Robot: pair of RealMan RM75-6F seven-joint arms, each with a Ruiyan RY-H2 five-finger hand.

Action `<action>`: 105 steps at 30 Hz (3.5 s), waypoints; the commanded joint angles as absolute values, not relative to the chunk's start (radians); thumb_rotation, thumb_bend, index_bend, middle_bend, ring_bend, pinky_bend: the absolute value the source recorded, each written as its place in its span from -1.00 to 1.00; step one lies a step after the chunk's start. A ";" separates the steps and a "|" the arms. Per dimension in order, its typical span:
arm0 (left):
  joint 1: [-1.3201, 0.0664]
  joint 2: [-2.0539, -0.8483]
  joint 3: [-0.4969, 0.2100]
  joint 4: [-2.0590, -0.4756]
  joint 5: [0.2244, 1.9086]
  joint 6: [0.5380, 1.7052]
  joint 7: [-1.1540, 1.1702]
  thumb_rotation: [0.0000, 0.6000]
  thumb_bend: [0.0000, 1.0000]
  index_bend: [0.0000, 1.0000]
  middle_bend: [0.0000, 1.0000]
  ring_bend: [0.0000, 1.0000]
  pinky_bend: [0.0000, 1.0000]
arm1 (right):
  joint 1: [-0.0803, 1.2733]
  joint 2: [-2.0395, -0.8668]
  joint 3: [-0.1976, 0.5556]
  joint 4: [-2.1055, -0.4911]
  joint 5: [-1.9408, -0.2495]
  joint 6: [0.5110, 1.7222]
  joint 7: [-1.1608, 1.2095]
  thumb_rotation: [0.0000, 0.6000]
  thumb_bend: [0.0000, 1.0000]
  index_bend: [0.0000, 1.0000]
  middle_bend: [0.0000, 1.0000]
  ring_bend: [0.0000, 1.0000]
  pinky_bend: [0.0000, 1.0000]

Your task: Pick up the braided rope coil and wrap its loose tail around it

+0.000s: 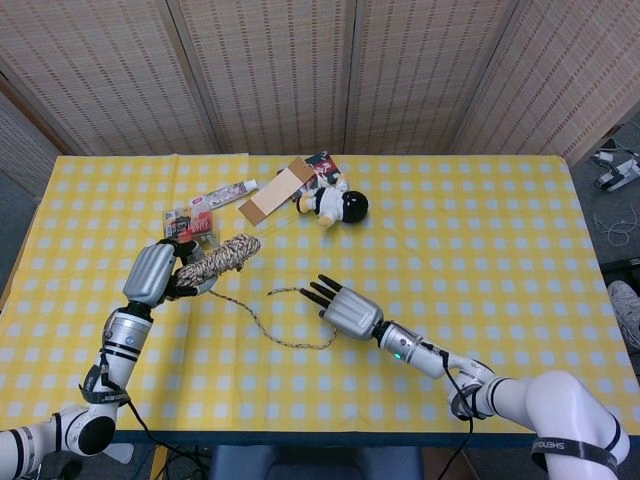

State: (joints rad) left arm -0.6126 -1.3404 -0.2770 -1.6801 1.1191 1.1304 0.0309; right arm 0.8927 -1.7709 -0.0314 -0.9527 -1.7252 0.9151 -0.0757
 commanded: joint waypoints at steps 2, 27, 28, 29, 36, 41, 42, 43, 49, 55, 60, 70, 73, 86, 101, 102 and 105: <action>-0.611 -1.339 -0.277 -1.677 1.118 1.129 0.028 0.68 -0.50 0.43 0.37 0.12 -0.41 | 0.901 -1.779 -0.030 -0.947 -1.720 0.906 -0.075 1.00 -0.54 0.02 -0.92 -1.00 -1.00; -0.600 -1.339 -0.277 -1.659 1.123 1.126 -0.002 0.67 -0.50 0.44 0.37 0.12 -0.46 | 0.914 -1.795 -0.033 -0.936 -1.681 0.874 -0.104 1.00 -0.26 0.04 -0.90 -1.00 -1.00; -0.600 -1.339 -0.277 -1.659 1.123 1.126 -0.003 0.67 -0.50 0.44 0.37 0.12 -0.46 | 0.914 -1.796 -0.034 -0.934 -1.680 0.875 -0.102 1.00 -0.26 0.04 -0.89 -1.00 -1.00; -0.599 -1.340 -0.277 -1.658 1.123 1.126 -0.004 0.67 -0.50 0.44 0.37 0.12 -0.46 | 0.913 -1.797 -0.035 -0.932 -1.678 0.875 -0.102 1.00 -0.26 0.04 -0.88 -1.00 -1.00; -0.597 -1.339 -0.279 -1.658 1.126 1.128 -0.010 0.67 -0.50 0.44 0.37 0.12 -0.46 | 0.905 -1.807 -0.035 -0.919 -1.679 0.900 -0.096 1.00 -0.26 0.11 -0.82 -1.00 -1.00; -0.597 -1.335 -0.285 -1.656 1.124 1.130 -0.010 0.67 -0.50 0.44 0.37 0.12 -0.46 | 0.896 -1.800 -0.034 -0.928 -1.681 0.931 -0.080 1.00 -0.26 0.17 -0.77 -1.00 -1.00; -0.598 -1.333 -0.287 -1.655 1.122 1.130 -0.009 0.67 -0.50 0.44 0.37 0.12 -0.46 | 0.892 -1.793 -0.031 -0.937 -1.680 0.942 -0.073 1.00 -0.26 0.19 -0.76 -1.00 -1.00; -0.598 -1.332 -0.289 -1.654 1.120 1.130 -0.008 0.67 -0.50 0.44 0.37 0.12 -0.46 | 0.889 -1.785 -0.028 -0.946 -1.678 0.951 -0.070 1.00 -0.26 0.19 -0.76 -1.00 -1.00; -0.602 -1.326 -0.307 -1.641 1.095 1.129 -0.002 0.69 -0.50 0.44 0.37 0.12 -0.46 | 0.864 -1.712 -0.012 -1.035 -1.673 1.015 -0.073 1.00 -0.26 0.22 -0.73 -1.00 -1.00; -0.626 -1.324 -0.335 -1.622 1.025 1.119 0.062 0.75 -0.50 0.44 0.37 0.12 -0.46 | 0.838 -1.613 -0.001 -1.172 -1.690 1.093 -0.110 1.00 -0.26 0.24 -0.73 -1.00 -1.00; -0.654 -1.338 -0.341 -1.618 0.973 1.116 0.144 0.75 -0.50 0.44 0.38 0.12 -0.46 | 0.834 -1.507 0.041 -1.336 -1.697 1.146 -0.159 1.00 -0.26 0.24 -0.73 -1.00 -1.00; -0.733 -1.418 -0.342 -1.629 0.915 1.099 0.269 0.70 -0.50 0.44 0.38 0.12 -0.46 | 0.902 -1.334 0.238 -1.643 -1.576 1.097 -0.301 1.00 -0.26 0.25 -0.72 -1.00 -1.00; -0.754 -1.443 -0.338 -1.641 0.917 1.100 0.296 0.66 -0.50 0.44 0.38 0.12 -0.46 | 0.936 -1.308 0.303 -1.701 -1.509 1.059 -0.347 1.00 -0.26 0.25 -0.72 -1.00 -1.00; -0.821 -1.521 -0.322 -1.722 0.995 1.072 0.292 0.67 -0.50 0.44 0.38 0.12 -0.49 | 1.083 -1.347 0.450 -1.689 -1.201 0.963 -0.543 1.00 -0.26 0.25 -0.71 -1.00 -1.00; -0.792 -1.500 -0.397 -1.795 1.151 1.094 -0.036 0.71 -0.50 0.44 0.39 0.12 -0.50 | 1.114 -1.383 0.401 -1.528 -1.048 0.946 -0.557 1.00 -0.26 0.25 -0.70 -1.00 -1.00; -0.786 -1.495 -0.401 -1.796 1.160 1.099 -0.060 0.71 -0.50 0.44 0.39 0.12 -0.50 | 1.109 -1.383 0.396 -1.519 -1.050 0.948 -0.546 1.00 -0.26 0.25 -0.70 -1.00 -1.00; -0.767 -1.474 -0.417 -1.800 1.177 1.117 -0.124 0.73 -0.50 0.44 0.39 0.12 -0.50 | 1.090 -1.390 0.376 -1.485 -1.070 0.956 -0.497 1.00 -0.26 0.25 -0.68 -1.00 -1.00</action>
State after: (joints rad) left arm -0.7852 -1.4932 -0.4000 -1.7924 1.1552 1.1004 -0.0836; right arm 1.1020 -1.3861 0.3891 -1.5007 -1.0597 0.9510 -0.5213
